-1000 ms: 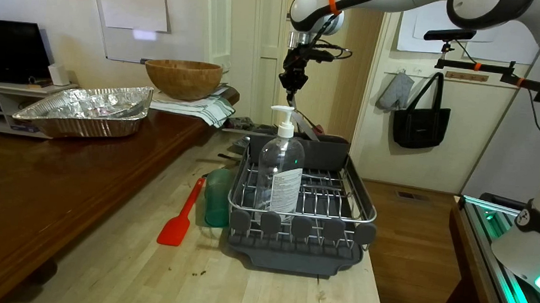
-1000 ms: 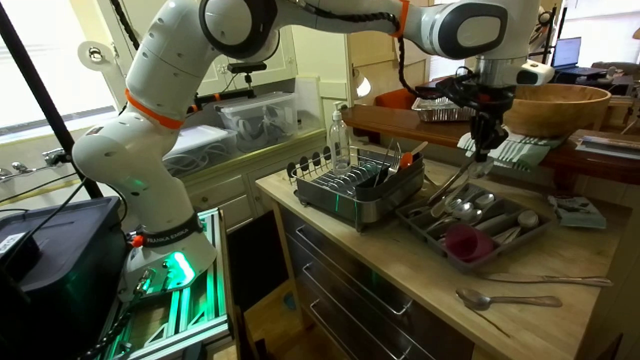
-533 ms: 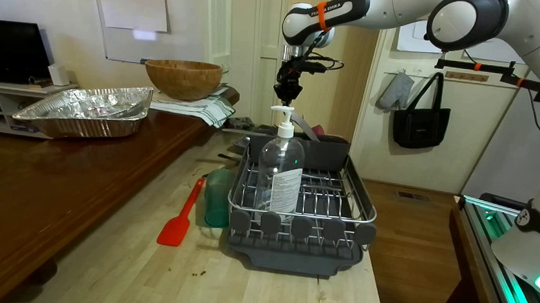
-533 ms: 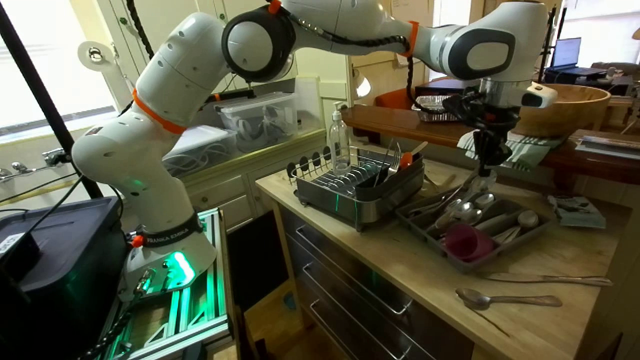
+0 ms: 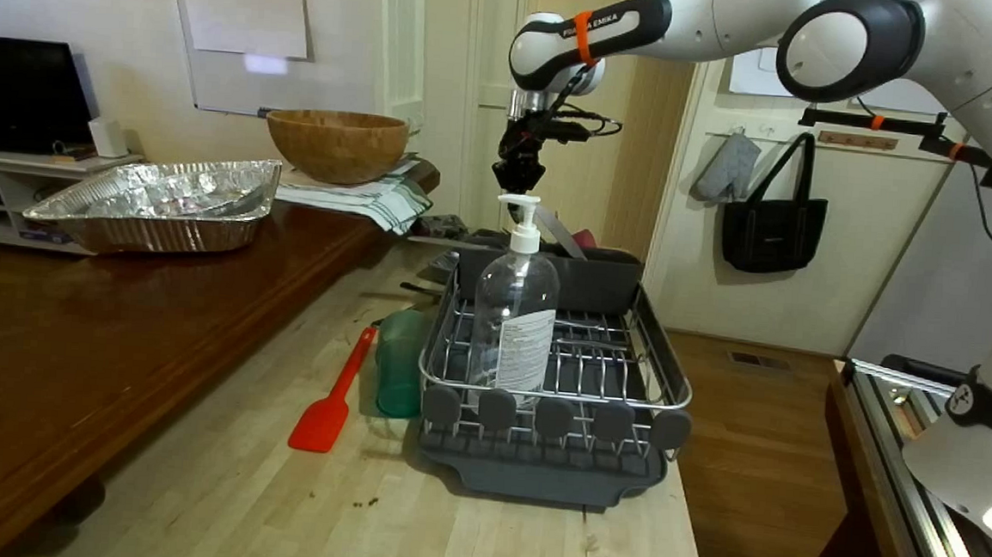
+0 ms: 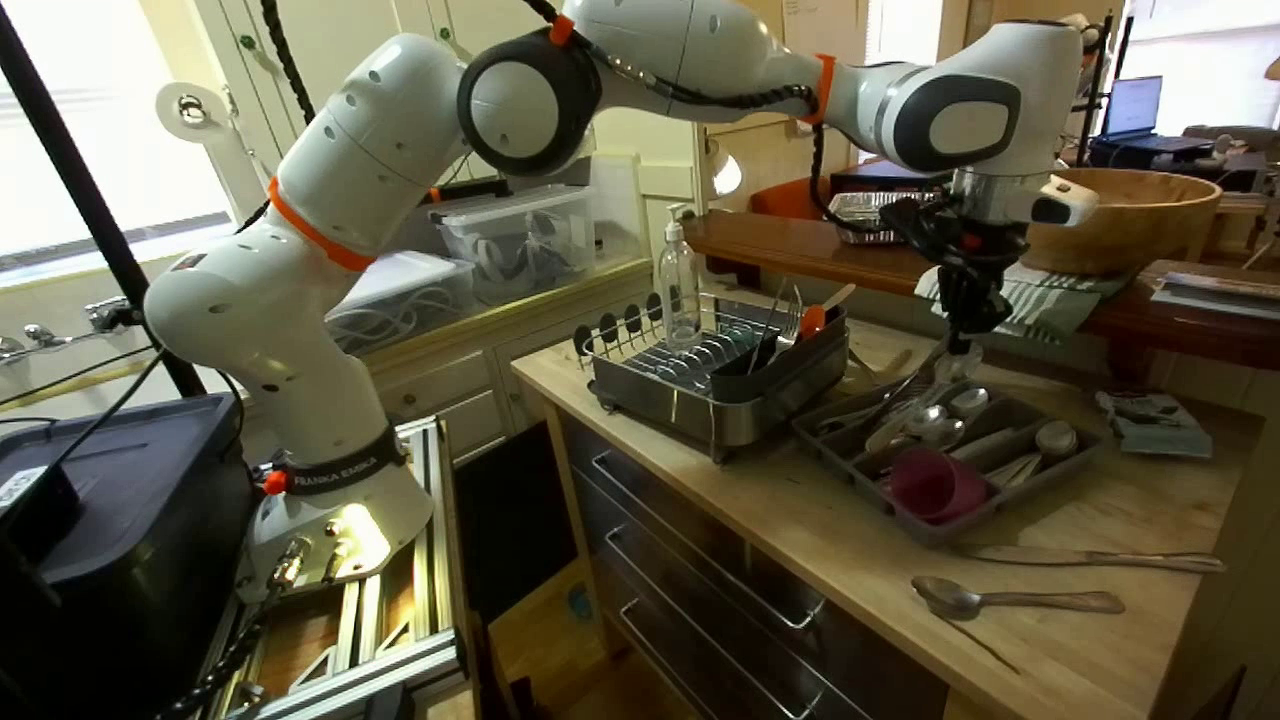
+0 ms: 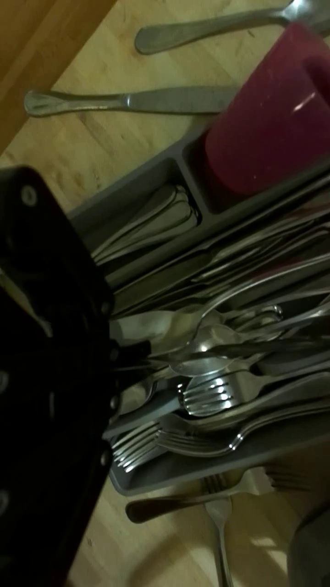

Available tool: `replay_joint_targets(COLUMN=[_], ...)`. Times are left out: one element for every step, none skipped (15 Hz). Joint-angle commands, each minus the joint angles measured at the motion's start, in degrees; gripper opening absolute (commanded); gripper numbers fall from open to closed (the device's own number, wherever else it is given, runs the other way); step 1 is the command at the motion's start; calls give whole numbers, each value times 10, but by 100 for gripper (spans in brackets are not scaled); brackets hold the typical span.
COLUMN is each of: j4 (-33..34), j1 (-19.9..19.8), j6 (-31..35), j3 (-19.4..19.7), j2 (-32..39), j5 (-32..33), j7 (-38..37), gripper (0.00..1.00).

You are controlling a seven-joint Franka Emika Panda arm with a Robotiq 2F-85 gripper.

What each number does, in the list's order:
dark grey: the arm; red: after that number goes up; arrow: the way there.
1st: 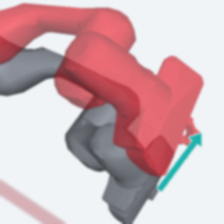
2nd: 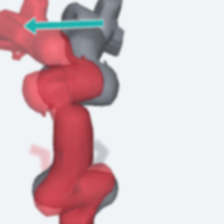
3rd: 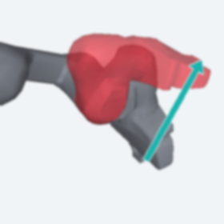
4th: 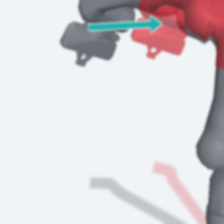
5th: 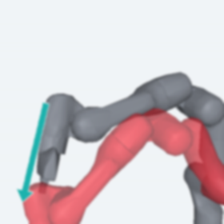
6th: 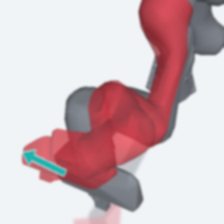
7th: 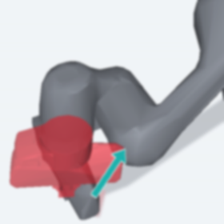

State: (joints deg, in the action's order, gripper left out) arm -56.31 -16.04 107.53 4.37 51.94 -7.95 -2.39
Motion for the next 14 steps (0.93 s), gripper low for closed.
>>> replay_joint_targets(j4=[103,130,150,169,188,202,212,211,215,221,229,211,208,201], j1=[2,2,1,0,0,1,2,2,4,8,10,17,20,25], j6=[-47,-61,-66,-71,-76,-85,-95,-109,-136,-160,-180,-189,-196,-196], j3=[-15,-15,-15,-16,-18,-17,-18,-26,-27,-22,-21,-10,-6,5], j2=[78,97,112,126,141,150,158,160,161,161,163,144,135,123], j5=[-4,-2,-1,-3,-5,-4,-4,-1,3,12,15,22,26,35], j7=[3,8,13,15,17,17,19,19,16,10,8,2,0,-13], gripper=[1,1,1,1,1,30,32,37,44,53,59,68,75,82])
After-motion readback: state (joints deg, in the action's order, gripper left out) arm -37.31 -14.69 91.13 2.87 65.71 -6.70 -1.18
